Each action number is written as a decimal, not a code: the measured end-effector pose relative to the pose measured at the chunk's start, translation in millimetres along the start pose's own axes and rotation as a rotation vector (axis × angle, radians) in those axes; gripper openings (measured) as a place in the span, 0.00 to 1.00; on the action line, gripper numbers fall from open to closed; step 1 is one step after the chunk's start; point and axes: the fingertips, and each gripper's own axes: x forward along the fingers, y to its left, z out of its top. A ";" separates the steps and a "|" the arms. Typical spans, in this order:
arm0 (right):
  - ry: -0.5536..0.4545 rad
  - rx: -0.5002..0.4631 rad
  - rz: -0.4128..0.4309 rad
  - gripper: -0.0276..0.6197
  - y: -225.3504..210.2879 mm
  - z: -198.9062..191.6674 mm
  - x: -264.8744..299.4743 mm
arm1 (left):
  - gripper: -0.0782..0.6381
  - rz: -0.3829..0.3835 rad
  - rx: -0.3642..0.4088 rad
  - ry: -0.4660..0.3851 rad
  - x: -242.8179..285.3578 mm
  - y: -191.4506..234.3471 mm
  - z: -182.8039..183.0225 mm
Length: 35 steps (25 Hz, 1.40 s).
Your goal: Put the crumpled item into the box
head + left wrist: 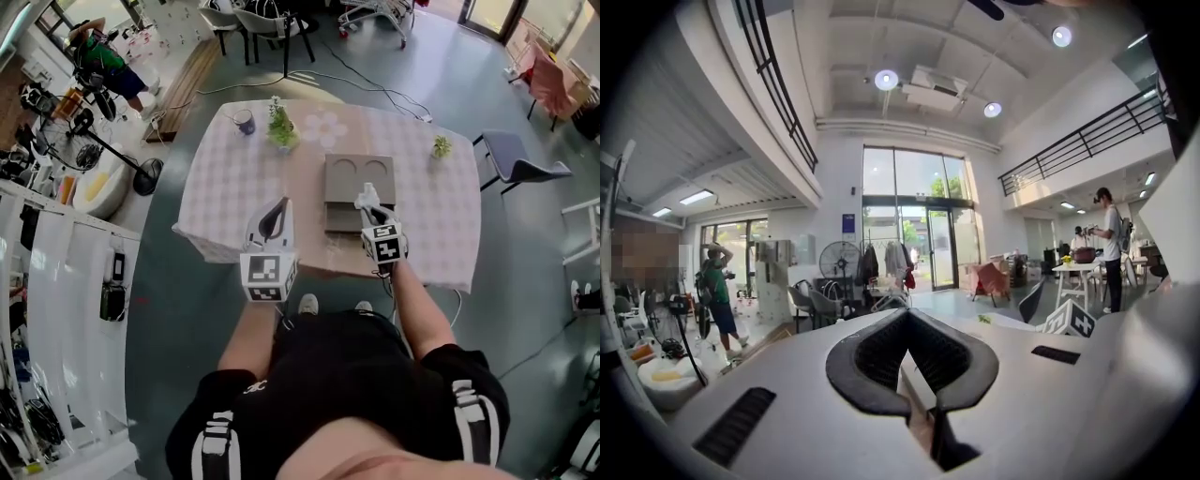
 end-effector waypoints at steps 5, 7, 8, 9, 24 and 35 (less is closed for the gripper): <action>0.106 -0.022 0.043 0.13 3.9 -30.1 18.9 | 0.10 0.019 0.005 0.016 -3.3 2.1 -5.8; 0.140 -0.026 0.055 0.13 1.7 -40.0 23.5 | 0.10 0.031 0.006 0.020 -3.4 0.9 -4.8; 0.154 -0.030 0.060 0.13 0.4 -43.6 24.8 | 0.10 0.036 0.006 0.022 -2.9 0.0 -4.4; 0.169 -0.034 0.065 0.13 -0.8 -47.2 25.9 | 0.10 0.041 0.006 0.024 -2.2 -1.0 -4.3; 0.393 -0.026 0.120 0.14 1.1 -103.9 51.5 | 0.10 0.057 -0.002 0.046 -5.9 5.1 -15.6; 0.410 0.022 0.155 0.21 7.2 -106.6 55.2 | 0.10 0.054 -0.003 0.051 -2.8 7.6 -20.0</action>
